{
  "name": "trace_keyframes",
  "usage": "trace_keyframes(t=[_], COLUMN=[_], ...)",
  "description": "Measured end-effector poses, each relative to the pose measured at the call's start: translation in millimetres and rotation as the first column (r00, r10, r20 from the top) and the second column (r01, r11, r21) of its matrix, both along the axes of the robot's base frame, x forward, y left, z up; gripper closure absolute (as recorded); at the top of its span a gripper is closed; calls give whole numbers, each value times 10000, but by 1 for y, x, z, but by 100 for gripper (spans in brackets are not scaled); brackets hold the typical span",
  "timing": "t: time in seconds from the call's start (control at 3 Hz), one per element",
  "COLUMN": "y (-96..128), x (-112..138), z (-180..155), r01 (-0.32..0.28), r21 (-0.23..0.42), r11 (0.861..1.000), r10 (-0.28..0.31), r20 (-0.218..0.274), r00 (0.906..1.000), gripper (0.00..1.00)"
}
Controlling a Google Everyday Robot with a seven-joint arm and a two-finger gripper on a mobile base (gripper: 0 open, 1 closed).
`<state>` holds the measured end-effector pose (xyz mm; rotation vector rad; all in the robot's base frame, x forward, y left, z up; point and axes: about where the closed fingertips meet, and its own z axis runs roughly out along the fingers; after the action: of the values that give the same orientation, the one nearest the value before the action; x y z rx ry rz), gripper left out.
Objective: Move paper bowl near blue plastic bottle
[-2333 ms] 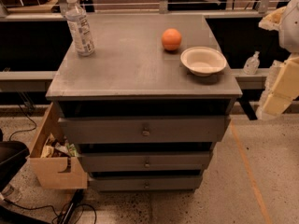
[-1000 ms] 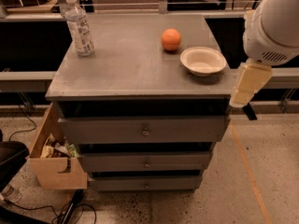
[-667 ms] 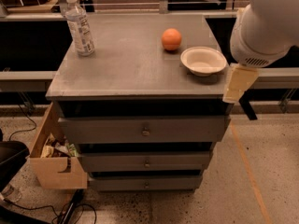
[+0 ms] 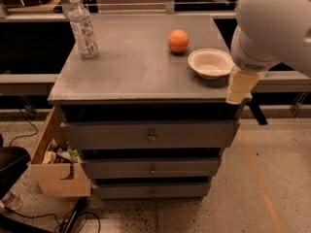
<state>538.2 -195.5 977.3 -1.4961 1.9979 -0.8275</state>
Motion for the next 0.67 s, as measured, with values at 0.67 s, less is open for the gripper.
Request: trace_keyframes(t=[0.67], y=[-17], x=[16], z=[-30], r01=[-533], r21=[422], r11=[9977], r10=[501], r20=[749], r00=[9959], gripper=[0])
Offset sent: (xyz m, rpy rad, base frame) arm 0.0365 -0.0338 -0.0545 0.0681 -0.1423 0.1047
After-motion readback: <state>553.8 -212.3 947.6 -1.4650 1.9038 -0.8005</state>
